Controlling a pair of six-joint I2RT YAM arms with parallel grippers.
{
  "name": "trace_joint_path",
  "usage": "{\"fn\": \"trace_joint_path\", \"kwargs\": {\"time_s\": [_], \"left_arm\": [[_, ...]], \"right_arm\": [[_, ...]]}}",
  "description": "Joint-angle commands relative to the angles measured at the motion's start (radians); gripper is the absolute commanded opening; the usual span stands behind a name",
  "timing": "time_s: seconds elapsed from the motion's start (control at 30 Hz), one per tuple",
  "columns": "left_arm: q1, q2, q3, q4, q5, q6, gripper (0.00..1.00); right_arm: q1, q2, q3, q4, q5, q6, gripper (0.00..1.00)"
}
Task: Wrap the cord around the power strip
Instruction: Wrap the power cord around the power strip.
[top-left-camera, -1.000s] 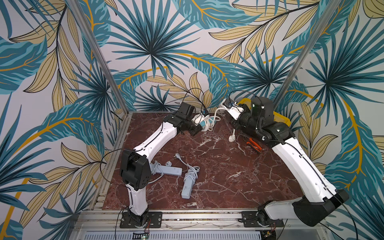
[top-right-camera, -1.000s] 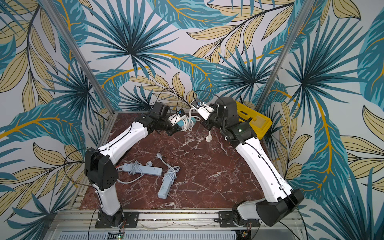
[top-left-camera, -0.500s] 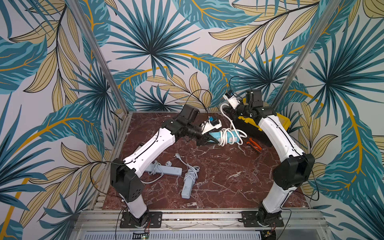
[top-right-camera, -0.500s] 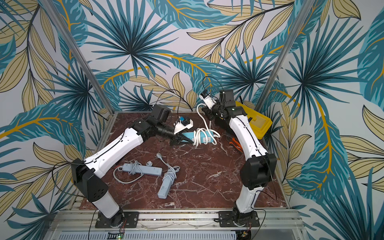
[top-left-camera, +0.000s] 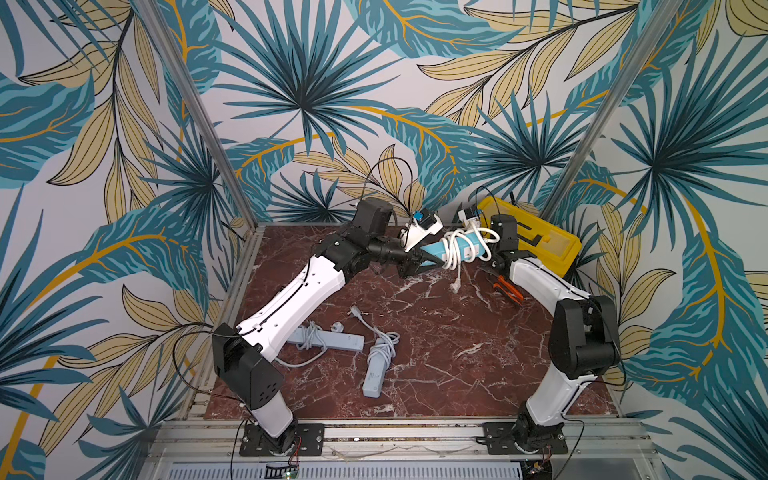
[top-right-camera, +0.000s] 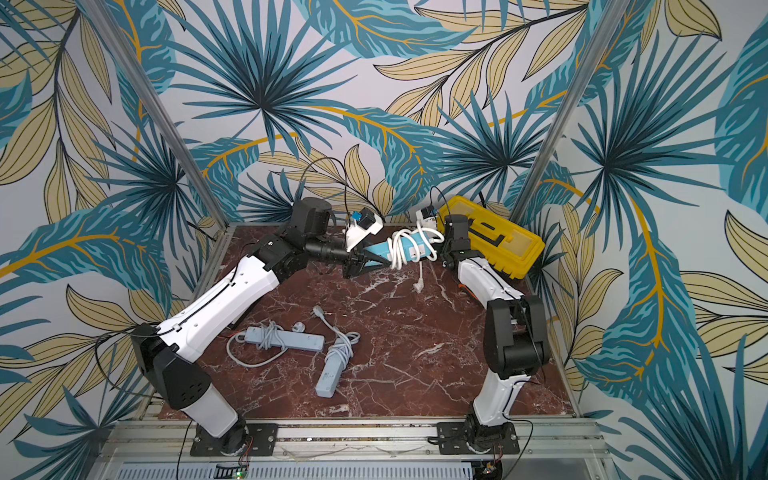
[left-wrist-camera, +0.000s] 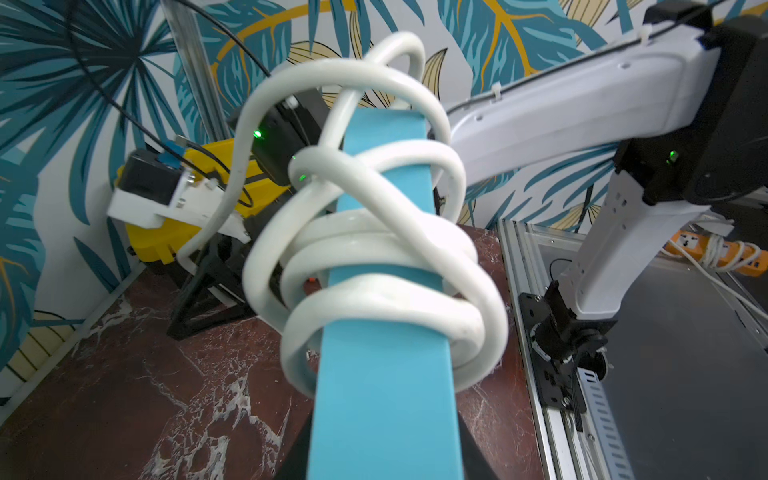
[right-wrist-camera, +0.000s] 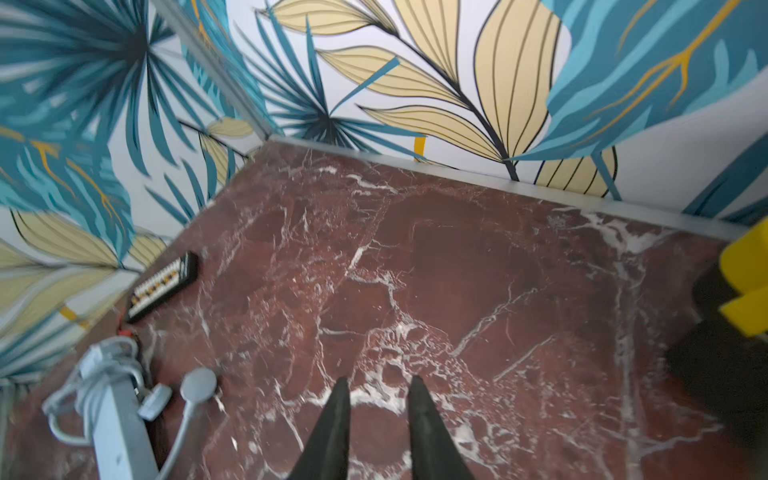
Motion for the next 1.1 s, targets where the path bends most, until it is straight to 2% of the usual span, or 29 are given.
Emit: {"fn": "trace_joint_path", "kwargs": {"time_s": [0.0,0.13,0.2,0.23,0.3,0.43,0.53,0.67,0.87,0.93,1.03,1.07], "left_arm": [[-0.012,-0.062,0.032,0.276,-0.007,-0.119,0.0],[-0.021,-0.054,0.037,0.309,-0.067,-0.176,0.0],[-0.018,-0.062,0.033,0.327,-0.157,-0.199,0.0],[-0.015,-0.065,0.031,0.334,-0.2,-0.209,0.0],[0.003,-0.064,0.033,0.347,-0.309,-0.252,0.0],[0.077,-0.049,0.019,0.397,-0.451,-0.358,0.0],[0.098,-0.037,0.015,0.402,-0.613,-0.296,0.0],[0.112,0.013,0.022,0.402,-0.832,-0.123,0.0],[0.132,0.126,0.032,0.339,-1.022,0.162,0.0],[0.132,0.161,0.026,0.286,-1.049,0.218,0.0],[0.129,0.185,0.004,0.15,-0.976,0.22,0.0],[0.124,0.179,-0.014,0.107,-0.911,0.216,0.0]], "right_arm": [[0.008,-0.022,-0.1,0.236,0.083,0.196,0.31],[0.031,-0.011,-0.14,0.296,0.155,0.226,0.3],[0.038,-0.005,-0.167,0.306,0.193,0.226,0.3],[0.039,-0.006,-0.183,0.314,0.199,0.226,0.27],[0.046,-0.019,-0.219,0.314,0.208,0.231,0.15],[0.1,-0.077,-0.266,0.203,0.242,0.152,0.03],[0.168,-0.149,-0.28,0.031,0.316,0.038,0.0],[0.271,-0.251,-0.282,-0.19,0.445,-0.116,0.0],[0.398,-0.407,-0.241,-0.437,0.654,-0.331,0.0],[0.431,-0.469,-0.222,-0.474,0.682,-0.417,0.0],[0.459,-0.549,-0.171,-0.515,0.667,-0.543,0.0],[0.461,-0.565,-0.144,-0.529,0.669,-0.584,0.0]]}}
